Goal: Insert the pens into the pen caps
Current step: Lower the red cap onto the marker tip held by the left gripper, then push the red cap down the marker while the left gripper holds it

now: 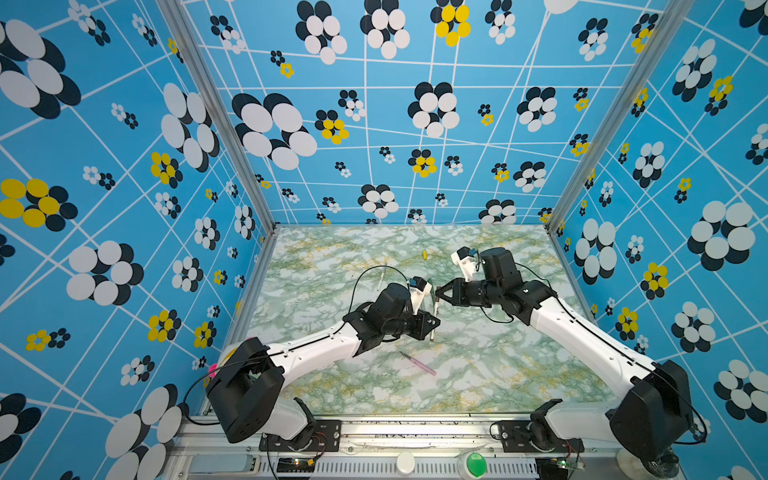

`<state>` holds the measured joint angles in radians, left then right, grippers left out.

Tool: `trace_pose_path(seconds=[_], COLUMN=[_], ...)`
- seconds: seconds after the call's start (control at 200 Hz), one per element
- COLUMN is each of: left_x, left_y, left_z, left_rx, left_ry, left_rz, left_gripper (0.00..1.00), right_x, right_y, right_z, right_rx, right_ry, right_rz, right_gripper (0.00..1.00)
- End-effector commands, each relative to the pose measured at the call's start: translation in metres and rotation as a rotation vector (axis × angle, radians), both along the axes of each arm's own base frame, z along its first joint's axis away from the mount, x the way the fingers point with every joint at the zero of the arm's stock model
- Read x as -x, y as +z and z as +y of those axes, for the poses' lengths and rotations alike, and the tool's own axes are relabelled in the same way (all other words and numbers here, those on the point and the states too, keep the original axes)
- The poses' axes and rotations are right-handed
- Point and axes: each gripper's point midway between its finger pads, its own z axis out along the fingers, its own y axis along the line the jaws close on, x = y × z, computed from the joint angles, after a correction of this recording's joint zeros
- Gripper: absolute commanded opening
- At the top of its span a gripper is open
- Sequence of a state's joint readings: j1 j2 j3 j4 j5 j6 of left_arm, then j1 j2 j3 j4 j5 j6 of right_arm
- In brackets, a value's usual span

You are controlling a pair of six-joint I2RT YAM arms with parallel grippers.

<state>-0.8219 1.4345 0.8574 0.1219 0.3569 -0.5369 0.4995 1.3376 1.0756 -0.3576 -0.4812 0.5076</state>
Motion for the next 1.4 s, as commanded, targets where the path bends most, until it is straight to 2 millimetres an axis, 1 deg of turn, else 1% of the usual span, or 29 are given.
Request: trace_pose_path(seconds=[0.0,0.175,0.28,0.375,0.695,0.89,1.025,1.219,1.394], left_x=[-0.025,-0.033,-0.039,-0.047,-0.068,-0.083,-0.090,-0.098,-0.100], left_y=[0.057,0.070,0.081,0.096,0.153,0.178,0.197,0.218,0.229], left_z=[0.005,0.013,0.016,0.018,0.012,0.011,0.009,0.007,0.005], left_rx=[0.075,0.063,0.073,0.093,0.180,0.226,0.255,0.280,0.291], left_ry=[0.047,0.070,0.082,0.095,0.113,0.139,0.148,0.148,0.136], left_rz=[-0.195,-0.270,-0.333,-0.385,-0.580,-0.667,-0.718,-0.766,-0.792], left_gripper=[0.00,0.00,0.00,0.00,0.00,0.00,0.00,0.00,0.00], right_x=[0.023,0.024,0.026,0.029,0.039,0.047,0.054,0.064,0.069], right_y=[-0.031,-0.039,-0.047,-0.054,-0.072,-0.087,-0.100,-0.117,-0.126], right_z=[-0.002,0.002,0.006,0.009,0.018,0.022,0.026,0.032,0.036], right_rx=[0.060,0.057,0.063,0.076,0.092,0.100,0.101,0.103,0.103], right_ry=[0.044,0.035,0.033,0.040,0.052,0.064,0.067,0.074,0.078], right_rz=[0.110,0.132,0.153,0.169,0.208,0.238,0.267,0.297,0.315], right_gripper=[0.00,0.00,0.00,0.00,0.00,0.00,0.00,0.00,0.00])
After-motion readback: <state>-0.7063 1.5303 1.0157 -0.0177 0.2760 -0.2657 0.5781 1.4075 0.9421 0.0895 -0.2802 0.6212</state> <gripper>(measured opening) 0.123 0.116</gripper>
